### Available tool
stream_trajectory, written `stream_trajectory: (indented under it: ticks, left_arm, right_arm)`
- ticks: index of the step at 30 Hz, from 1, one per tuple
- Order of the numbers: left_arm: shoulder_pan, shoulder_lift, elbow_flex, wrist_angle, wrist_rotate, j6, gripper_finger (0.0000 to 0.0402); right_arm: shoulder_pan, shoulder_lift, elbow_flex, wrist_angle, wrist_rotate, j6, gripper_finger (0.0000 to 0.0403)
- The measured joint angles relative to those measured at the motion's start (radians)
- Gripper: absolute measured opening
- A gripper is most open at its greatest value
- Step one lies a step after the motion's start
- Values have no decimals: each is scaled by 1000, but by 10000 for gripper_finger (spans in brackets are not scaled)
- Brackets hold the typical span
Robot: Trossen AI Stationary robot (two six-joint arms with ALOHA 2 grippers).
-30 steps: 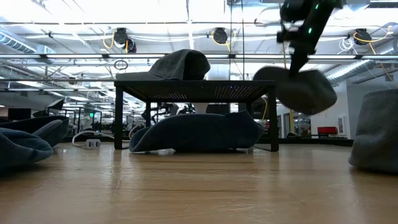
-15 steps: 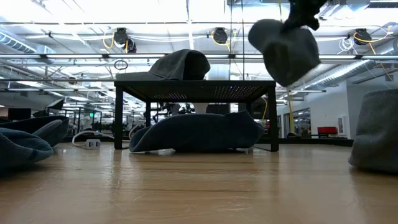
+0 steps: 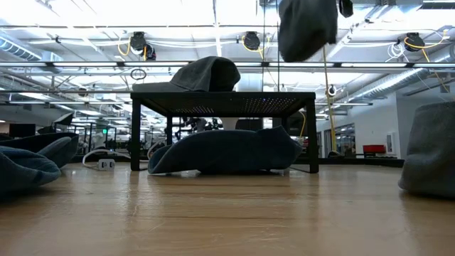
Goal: Pick & Place hat
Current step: Stack the top gray cap on the gray cap on the shelf
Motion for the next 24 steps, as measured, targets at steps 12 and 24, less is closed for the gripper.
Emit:
stream_trajectory:
  ticks: [12, 24]
  left_arm:
    - [0, 0, 0, 3, -16, 38, 254]
    - [-22, 66, 1, 46, -201, 323, 295]
  right_arm:
    - [0, 3, 0, 316, -108, 331, 8]
    - [92, 82, 0, 561, -74, 536, 8]
